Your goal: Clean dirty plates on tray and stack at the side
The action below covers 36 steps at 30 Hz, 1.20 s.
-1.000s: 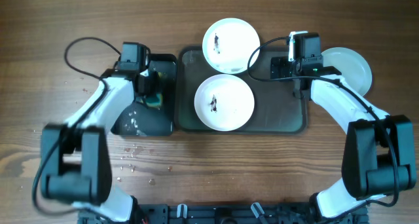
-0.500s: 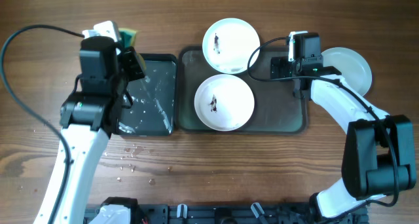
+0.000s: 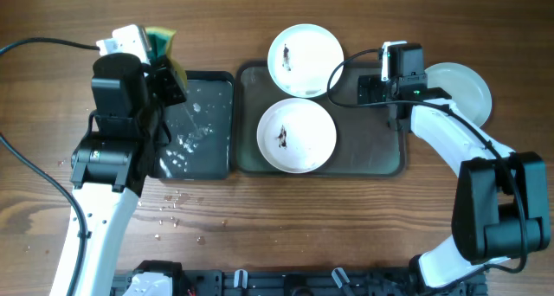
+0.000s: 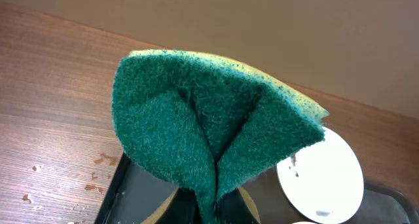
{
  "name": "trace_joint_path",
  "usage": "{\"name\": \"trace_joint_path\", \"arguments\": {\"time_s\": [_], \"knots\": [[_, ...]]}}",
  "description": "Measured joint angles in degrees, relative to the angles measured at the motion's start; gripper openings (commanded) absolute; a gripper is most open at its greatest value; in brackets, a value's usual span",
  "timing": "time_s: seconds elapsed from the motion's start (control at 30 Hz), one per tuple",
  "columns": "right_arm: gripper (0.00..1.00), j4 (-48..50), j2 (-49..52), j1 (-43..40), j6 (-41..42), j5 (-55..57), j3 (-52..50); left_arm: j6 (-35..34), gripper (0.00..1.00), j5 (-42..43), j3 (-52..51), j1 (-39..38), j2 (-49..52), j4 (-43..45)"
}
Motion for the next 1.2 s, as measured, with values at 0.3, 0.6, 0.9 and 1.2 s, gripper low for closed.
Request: {"name": "trace_joint_path", "arguments": {"time_s": [0.3,0.6,0.9,1.2], "knots": [[1.0,0.0,0.0,0.0,0.0,0.0,0.0,0.39,0.04,0.0,0.0,0.0,0.0,-0.17],[1.0,0.0,0.0,0.0,0.0,0.0,0.0,0.42,0.04,0.0,0.0,0.0,0.0,-1.53],[1.0,5.81,0.0,0.0,0.0,-0.13,-0.04,0.5,0.04,0.0,0.0,0.0,0.55,-5.51],[1.0,4.48,0.02,0.0,0.0,-12.11,-0.04,0.61,0.04,0.02,0.0,0.0,0.92,-9.68]]}}
